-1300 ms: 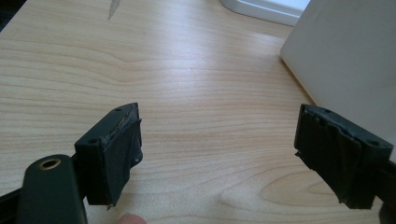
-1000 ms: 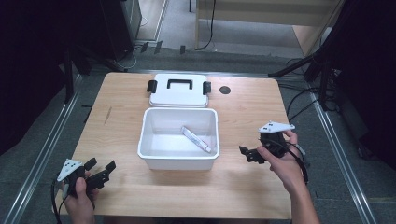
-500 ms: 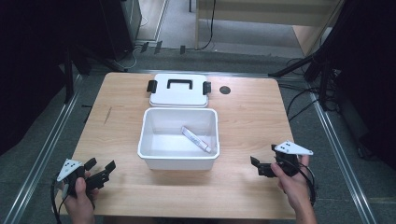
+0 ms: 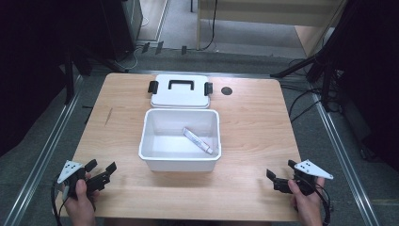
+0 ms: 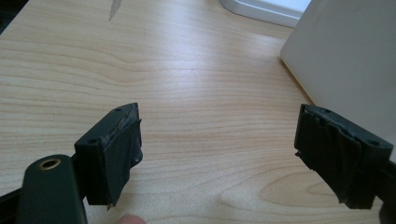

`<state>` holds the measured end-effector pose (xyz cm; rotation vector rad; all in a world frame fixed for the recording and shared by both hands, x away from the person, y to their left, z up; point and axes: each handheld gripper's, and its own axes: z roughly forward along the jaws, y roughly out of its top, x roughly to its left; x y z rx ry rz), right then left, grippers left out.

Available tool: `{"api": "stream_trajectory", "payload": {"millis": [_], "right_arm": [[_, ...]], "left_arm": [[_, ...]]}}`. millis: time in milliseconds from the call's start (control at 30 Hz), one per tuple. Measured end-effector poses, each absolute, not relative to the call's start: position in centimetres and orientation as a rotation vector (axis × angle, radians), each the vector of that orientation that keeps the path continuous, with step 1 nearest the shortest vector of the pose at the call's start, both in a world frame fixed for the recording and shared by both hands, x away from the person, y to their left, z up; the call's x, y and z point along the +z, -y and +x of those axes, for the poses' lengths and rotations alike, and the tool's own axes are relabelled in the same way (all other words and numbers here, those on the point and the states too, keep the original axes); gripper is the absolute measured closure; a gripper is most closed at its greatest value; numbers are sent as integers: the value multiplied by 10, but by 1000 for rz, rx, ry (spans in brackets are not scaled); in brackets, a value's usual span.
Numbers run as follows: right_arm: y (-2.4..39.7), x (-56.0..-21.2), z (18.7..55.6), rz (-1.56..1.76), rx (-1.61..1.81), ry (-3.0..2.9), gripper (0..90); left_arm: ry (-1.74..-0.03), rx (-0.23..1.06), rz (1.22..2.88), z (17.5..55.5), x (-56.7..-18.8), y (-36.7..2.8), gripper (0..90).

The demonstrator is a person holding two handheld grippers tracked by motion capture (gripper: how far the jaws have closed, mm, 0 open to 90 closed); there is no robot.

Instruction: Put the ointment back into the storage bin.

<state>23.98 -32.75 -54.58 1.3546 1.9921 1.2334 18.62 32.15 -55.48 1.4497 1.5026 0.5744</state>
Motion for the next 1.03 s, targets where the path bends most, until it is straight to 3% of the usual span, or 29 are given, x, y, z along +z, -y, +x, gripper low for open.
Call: {"api": "stream_trajectory", "payload": {"millis": [400, 1033], "right_arm": [[340, -547, 218, 1300, 1197, -2009, 0], [346, -547, 220, 1372, 1211, -1989, 0]], "left_arm": [[-1495, 584, 1446, 183, -555, -322, 157], [-1488, 585, 1419, 181, -555, -323, 161]]}}
